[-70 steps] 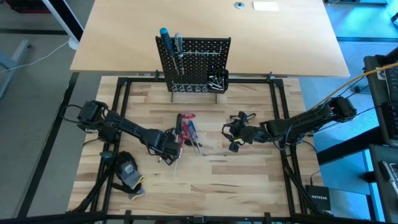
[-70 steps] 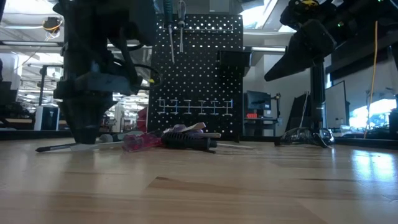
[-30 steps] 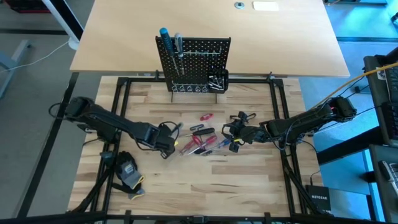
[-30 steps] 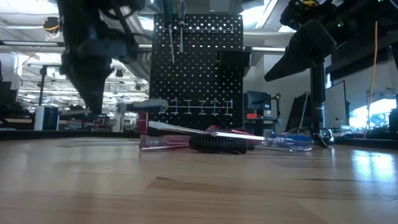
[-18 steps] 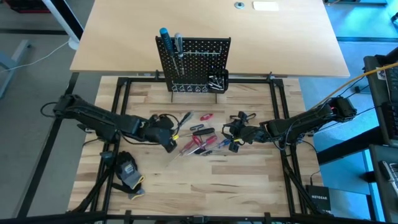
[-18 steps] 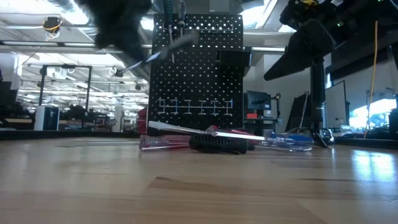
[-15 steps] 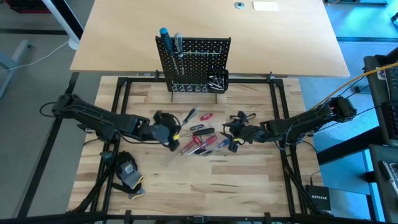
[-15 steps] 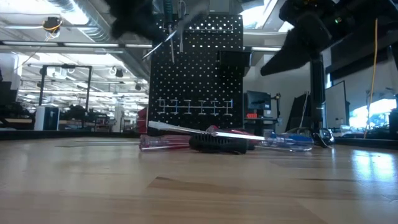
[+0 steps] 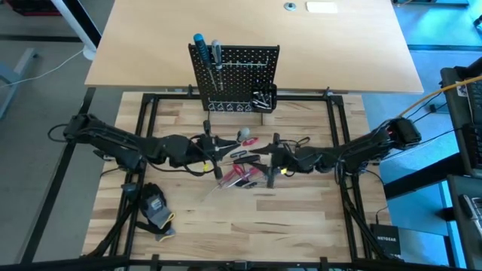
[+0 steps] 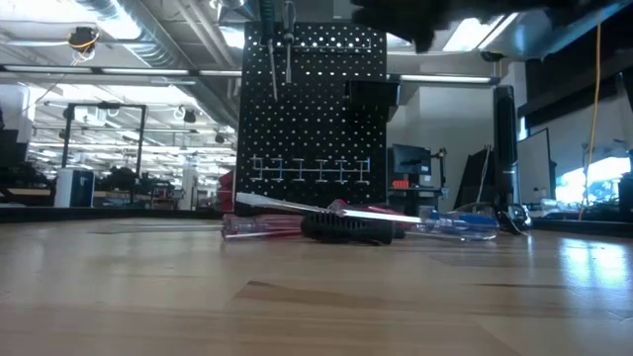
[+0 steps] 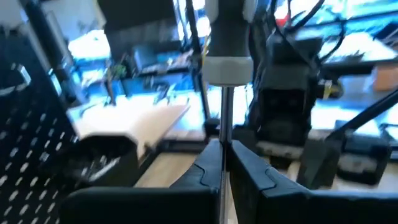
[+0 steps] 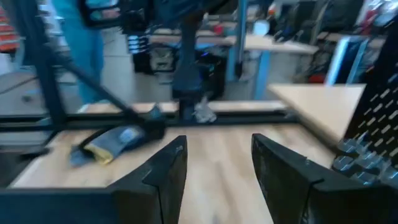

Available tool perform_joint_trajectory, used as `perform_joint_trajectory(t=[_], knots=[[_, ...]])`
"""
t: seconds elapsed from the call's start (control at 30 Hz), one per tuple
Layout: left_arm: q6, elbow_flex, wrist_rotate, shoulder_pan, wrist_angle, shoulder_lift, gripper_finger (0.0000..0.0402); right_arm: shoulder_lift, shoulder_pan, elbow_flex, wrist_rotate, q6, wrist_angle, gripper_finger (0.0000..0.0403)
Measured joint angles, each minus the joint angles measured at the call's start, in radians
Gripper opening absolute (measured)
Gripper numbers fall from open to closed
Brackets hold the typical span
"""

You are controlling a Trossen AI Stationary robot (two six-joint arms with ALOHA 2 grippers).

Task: Hang tools onto peg board
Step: Hang the gray screwdriver on the peg board

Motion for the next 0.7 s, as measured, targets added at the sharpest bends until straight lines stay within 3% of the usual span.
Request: perform_joint_trajectory(t=[0.2, 0.53, 0.7], knots=[[0.03, -0.069, 0.072, 0.029, 0.135, 0.004, 0.0005, 0.102, 0.0, 0.148, 0.135, -0.121, -0.002, 0.0182], [0.058, -0.147, 0.084, 0.026, 0.273, 0.004, 0.0005, 0.135, -0.008, 0.226, 0.17, -0.127, 0.006, 0.0179], [0.061, -0.147, 0.084, 0.026, 0.297, 0.004, 0.0005, 0.161, -0.009, 0.242, 0.161, -0.131, 0.001, 0.014]])
